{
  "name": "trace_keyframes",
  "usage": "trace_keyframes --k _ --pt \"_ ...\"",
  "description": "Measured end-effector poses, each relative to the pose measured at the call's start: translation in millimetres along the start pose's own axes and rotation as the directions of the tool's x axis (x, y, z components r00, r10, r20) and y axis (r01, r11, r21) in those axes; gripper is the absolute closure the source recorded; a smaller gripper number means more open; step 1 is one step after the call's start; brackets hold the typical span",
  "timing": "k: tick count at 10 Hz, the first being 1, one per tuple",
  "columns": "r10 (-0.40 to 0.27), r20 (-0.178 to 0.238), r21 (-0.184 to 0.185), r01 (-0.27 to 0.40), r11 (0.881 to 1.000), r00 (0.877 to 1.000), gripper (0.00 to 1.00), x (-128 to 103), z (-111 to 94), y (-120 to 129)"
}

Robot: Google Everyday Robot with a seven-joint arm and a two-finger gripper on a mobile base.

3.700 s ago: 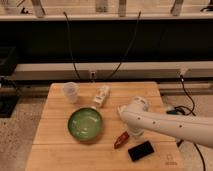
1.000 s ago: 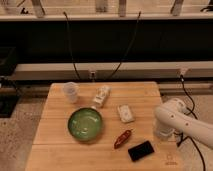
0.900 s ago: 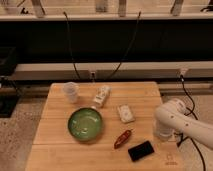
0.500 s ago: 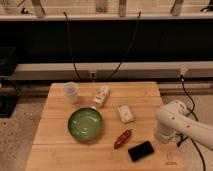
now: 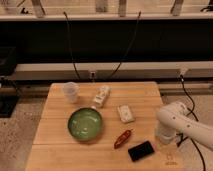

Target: Push the eraser across the table

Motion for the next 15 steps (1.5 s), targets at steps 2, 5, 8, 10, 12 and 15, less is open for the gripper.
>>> trace_keyframes --k 2,5,8,10,12,15 --pt "-0.033 -0.021 0.001 0.033 0.999 0.999 1.0 -15 4 1" --pt "-0.067 -0.03 0.005 0.067 0.998 0.997 1.0 -42 6 -9" --pt "-0.069 -0.03 0.004 0.069 0.998 0.997 1.0 -42 6 -8" --pt "-0.087 -0.038 0.001 0.087 0.996 0.995 1.0 -50 6 -13" --pt "-0.085 -0.037 0.001 0.085 0.996 0.996 1.0 -50 5 -12" --pt "-0.11 -0.047 -0.004 0.11 0.994 0.993 1.0 -60 5 -17"
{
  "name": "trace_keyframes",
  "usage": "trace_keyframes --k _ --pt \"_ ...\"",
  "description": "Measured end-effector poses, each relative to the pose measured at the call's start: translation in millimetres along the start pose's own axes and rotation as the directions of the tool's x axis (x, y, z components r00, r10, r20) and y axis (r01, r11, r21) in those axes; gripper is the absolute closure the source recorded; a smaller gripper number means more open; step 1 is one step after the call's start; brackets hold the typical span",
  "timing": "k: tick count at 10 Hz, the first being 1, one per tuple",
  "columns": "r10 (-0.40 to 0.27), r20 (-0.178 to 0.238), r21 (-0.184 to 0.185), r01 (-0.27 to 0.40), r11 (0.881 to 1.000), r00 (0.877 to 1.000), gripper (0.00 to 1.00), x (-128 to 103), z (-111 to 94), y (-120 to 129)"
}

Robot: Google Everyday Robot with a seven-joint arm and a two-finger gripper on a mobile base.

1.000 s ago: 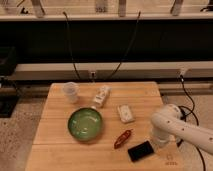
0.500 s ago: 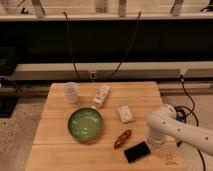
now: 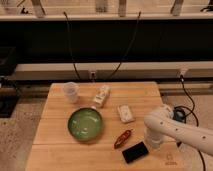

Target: Push the eraser across the table

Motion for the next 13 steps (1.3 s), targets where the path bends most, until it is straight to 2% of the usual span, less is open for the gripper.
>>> trace_keyframes --k 7,9,11,13 --pt "-0.005 -0.005 -0.003 0.005 1.0 1.0 1.0 -2 0 0" --pt "-0.036 -0.017 -0.009 0.036 0.999 0.999 1.0 -17 -1 -7" --pt "-0.076 -0.031 -0.012 0.076 0.997 0.997 1.0 -45 -3 -23" --pt "-0.095 -0.039 -0.014 0.095 0.995 0.995 1.0 -54 -4 -27"
